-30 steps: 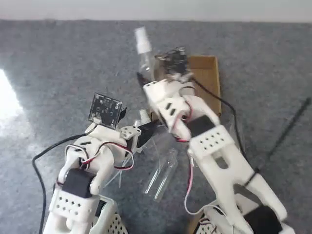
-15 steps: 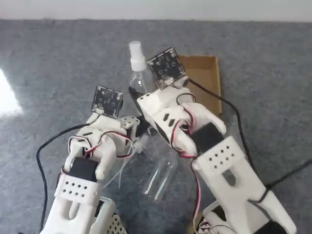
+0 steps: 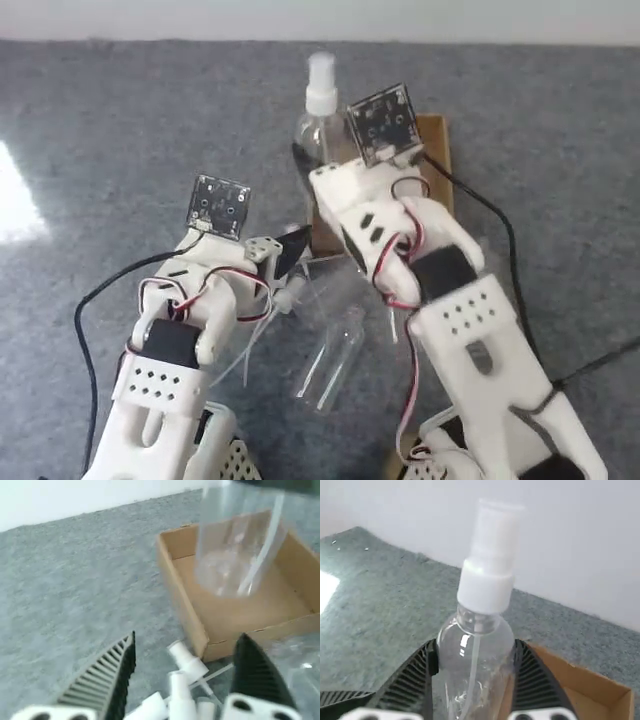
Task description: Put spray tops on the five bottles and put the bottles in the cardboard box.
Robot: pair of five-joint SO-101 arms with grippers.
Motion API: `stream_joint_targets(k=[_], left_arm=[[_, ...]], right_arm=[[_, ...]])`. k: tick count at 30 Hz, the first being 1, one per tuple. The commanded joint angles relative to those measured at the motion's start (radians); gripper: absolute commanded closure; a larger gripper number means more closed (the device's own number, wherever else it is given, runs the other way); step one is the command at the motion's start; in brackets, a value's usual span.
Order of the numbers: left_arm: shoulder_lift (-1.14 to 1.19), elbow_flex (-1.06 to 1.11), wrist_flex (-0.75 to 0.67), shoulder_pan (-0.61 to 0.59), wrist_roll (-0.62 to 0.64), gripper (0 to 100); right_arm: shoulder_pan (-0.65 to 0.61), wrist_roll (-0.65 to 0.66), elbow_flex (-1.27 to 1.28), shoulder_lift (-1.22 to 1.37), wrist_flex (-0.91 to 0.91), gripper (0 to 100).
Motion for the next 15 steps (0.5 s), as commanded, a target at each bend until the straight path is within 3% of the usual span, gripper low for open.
stream_joint_targets(k=[1,6,15], left_arm=[[-0.003,-0.035,-0.026,-0.075,-0.005,83],[-0.003,-0.039,-0.032,-0.149,0.025,94],[-0.003,-0.039,-0.032,-0.147,0.04,95]], right_arm=[[0.051,-0.009,-0.025,0.143,-0.205,99.3],[0.09,-0.003,-0.025,0.351,-0.475,99.3],[0.12,-0.008,-0.106,0.615,-0.595,99.3]])
